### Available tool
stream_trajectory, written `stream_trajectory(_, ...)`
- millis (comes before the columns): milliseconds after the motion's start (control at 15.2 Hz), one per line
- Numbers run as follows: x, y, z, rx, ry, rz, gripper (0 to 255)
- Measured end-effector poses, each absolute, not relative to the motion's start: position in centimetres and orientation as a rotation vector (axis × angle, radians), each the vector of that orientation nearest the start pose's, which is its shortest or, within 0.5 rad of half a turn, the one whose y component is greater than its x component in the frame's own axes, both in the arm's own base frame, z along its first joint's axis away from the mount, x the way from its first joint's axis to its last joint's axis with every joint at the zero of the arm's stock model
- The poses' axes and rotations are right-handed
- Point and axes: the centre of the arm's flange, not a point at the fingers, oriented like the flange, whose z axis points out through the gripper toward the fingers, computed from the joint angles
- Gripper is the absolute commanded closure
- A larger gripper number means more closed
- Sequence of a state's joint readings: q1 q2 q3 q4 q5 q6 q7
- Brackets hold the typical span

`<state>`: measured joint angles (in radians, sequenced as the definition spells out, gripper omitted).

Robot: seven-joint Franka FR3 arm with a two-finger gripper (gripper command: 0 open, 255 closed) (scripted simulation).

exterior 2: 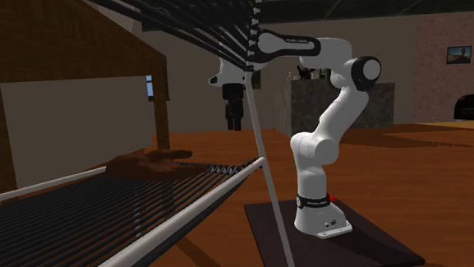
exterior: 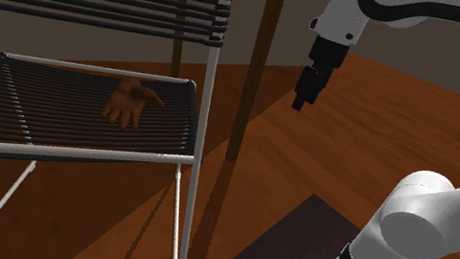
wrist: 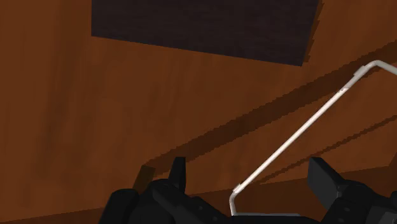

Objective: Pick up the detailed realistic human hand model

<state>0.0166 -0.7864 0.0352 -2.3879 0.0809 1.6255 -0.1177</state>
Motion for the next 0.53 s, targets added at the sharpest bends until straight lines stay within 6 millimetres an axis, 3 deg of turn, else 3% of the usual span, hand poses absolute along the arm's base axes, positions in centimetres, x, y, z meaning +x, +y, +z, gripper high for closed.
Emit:
stream_trajectory(198, 31.8, 4.0, 58.2, -3.072, -0.243, -0.032, 0)
stream_trajectory(528, 34.7, 9.8, 58.5, -3.053, -0.251, 0.001, 0)
